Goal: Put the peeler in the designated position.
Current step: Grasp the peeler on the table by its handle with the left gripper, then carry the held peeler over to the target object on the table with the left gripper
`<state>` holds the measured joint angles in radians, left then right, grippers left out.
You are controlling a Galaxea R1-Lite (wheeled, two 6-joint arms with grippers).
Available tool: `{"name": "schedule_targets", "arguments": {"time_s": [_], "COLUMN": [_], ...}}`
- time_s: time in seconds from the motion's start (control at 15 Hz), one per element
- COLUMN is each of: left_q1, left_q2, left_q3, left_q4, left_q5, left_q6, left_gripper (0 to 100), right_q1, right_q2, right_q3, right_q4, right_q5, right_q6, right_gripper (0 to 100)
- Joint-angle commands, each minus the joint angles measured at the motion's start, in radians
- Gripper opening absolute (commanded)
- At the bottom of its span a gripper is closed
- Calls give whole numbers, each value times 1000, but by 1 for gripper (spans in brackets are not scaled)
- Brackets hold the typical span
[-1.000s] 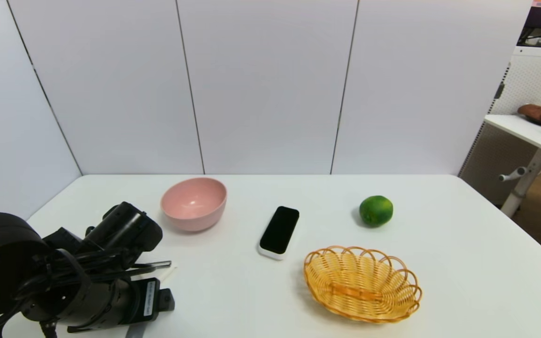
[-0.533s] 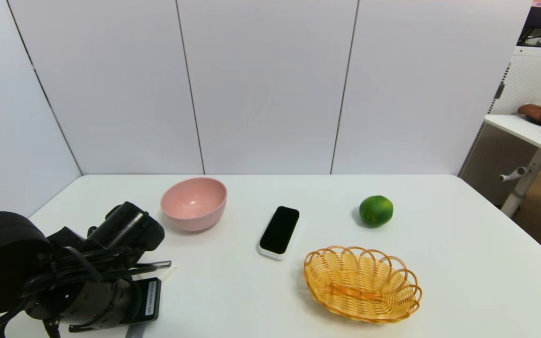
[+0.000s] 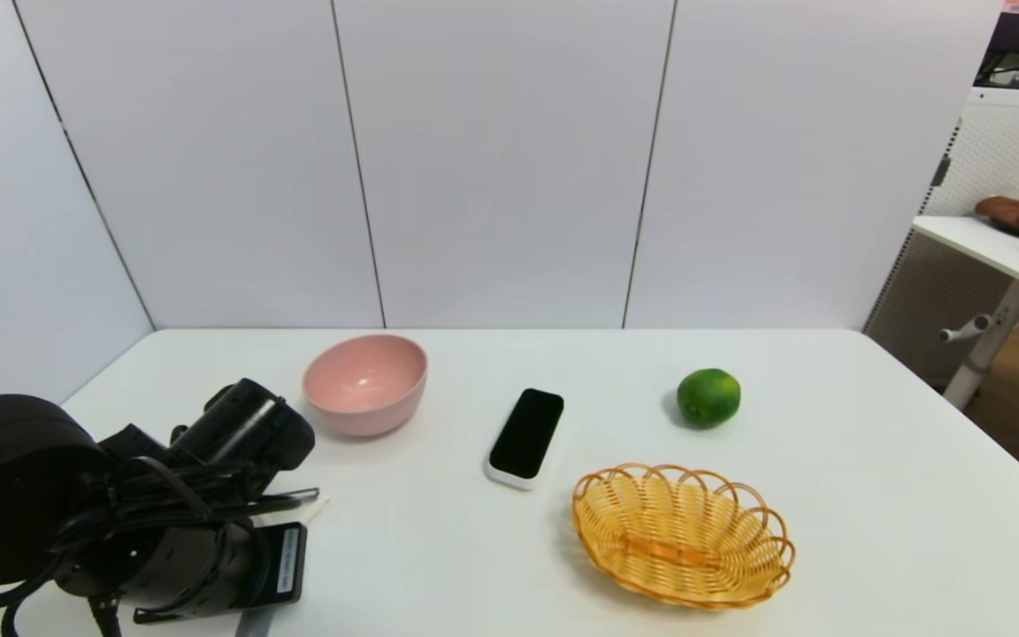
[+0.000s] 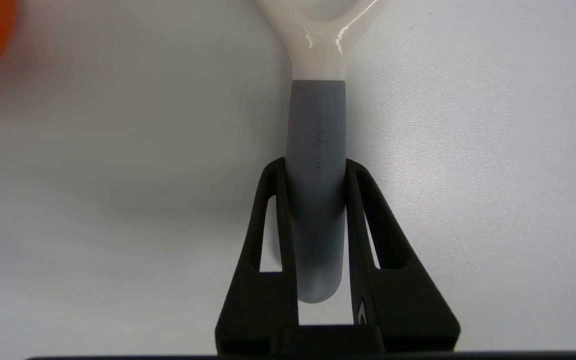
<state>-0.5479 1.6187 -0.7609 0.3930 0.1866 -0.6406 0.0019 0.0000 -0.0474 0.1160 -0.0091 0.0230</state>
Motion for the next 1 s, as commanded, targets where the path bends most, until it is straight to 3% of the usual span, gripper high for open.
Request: {"name": "schedule_targets", "arguments": {"time_s": [0.07, 0.2, 0.53, 0.73, 1.0], "left_q1": [0, -17, -179, -282, -368], "left_q2": [-76, -80, 130, 320, 526], "left_q3": [-133, -261, -719, -1006, -1215], "left_q4": [-3, -6, 9, 106, 199], "left_q5": [76, 159, 143, 68, 54], "left_q6": [82, 211, 446, 458, 460], "left_gripper": [0, 0, 0, 0, 0], "right_q1": [0, 0, 0, 1, 0], "right_q2": [2, 2, 2, 2, 2], "right_q3": [0, 0, 0, 0, 0], "right_q4": [1, 1, 1, 1, 1], "right_q5": [0, 0, 0, 0, 0], "right_q6": [2, -2, -2, -2, -2], "right_gripper": [100, 100, 100, 100, 100]}}
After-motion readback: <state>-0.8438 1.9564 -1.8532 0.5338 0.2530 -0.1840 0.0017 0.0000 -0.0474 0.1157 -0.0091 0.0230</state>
